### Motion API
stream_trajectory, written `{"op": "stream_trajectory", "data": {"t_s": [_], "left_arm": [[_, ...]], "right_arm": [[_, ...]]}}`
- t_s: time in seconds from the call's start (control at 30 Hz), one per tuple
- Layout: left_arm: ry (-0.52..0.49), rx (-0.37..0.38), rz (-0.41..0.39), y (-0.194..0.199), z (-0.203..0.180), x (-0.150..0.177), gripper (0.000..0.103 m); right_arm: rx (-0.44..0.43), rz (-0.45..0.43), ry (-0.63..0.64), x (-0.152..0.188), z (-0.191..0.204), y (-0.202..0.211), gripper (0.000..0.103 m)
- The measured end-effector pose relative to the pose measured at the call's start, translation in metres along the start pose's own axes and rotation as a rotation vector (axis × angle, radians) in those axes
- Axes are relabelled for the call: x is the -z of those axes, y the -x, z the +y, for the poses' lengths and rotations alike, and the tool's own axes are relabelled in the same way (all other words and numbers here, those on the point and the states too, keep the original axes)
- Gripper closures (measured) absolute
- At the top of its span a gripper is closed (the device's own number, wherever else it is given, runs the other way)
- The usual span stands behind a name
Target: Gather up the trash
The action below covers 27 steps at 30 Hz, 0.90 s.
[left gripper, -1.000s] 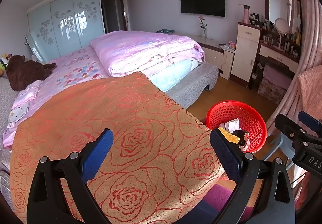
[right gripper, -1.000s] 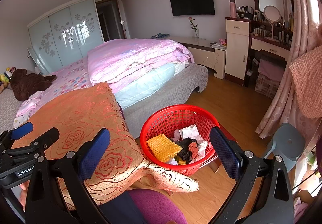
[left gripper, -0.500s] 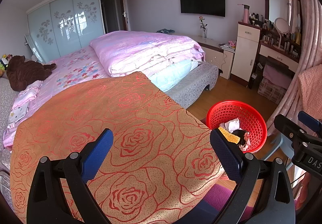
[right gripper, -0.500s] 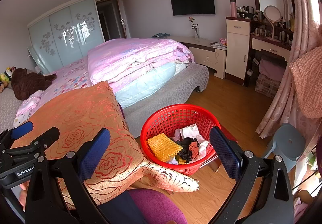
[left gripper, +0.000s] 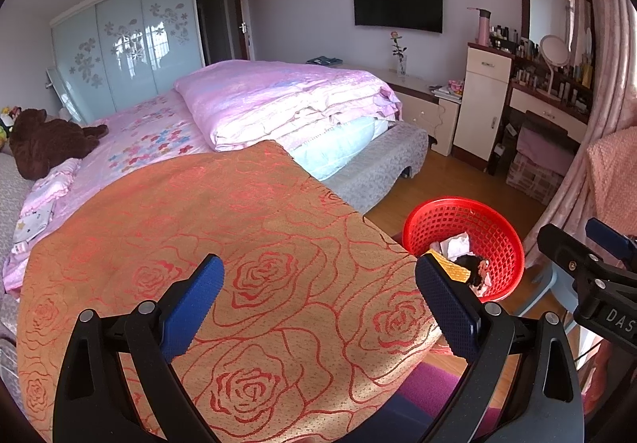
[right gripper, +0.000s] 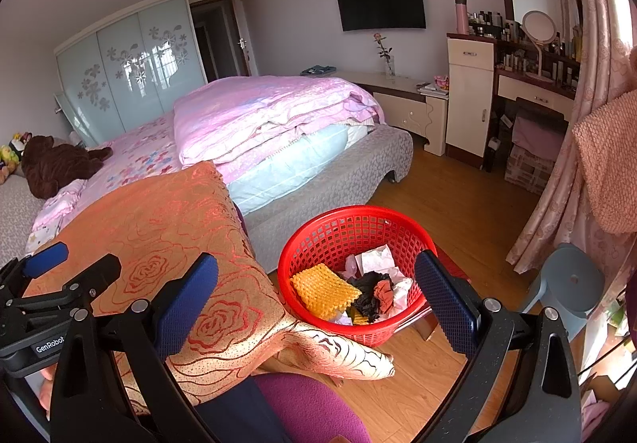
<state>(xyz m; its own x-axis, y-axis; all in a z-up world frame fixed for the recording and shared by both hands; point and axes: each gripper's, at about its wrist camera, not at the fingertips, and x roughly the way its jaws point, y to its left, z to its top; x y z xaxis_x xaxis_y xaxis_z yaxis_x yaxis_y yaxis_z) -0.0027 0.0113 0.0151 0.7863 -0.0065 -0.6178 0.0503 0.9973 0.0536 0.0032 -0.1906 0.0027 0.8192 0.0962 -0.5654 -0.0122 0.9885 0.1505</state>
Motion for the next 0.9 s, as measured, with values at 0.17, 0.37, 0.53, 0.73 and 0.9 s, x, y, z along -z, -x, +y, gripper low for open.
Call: {"op": "stream_trajectory", "data": {"t_s": [0.17,0.37,0.53,0.73,0.9], "left_arm": [[-0.005,0.004,-0.006,0.000,0.000,0.002,0.010],[-0.021,0.005,-0.019,0.003,-0.003,0.004,0.010],[-0.031,-0.001,-0.045,0.008,-0.005,0.005,0.010],[-0.026,0.027,-0.012,0.005,0.001,0.007,0.010],[0.030,-0.072,-0.021,0.013,0.042,0.008,0.010]], "right_arm": [[0.001,-0.001,-0.001,0.000,0.000,0.000,0.007],[0.000,0.002,-0.003,0.001,0.000,0.000,0.007],[0.003,0.001,-0.003,0.001,0.000,0.000,0.007],[0.013,0.013,-0.005,0.010,0.001,-0.002,0.007],[-0.013,0.046,0.042,0.014,0.020,-0.015,0.007]]}}
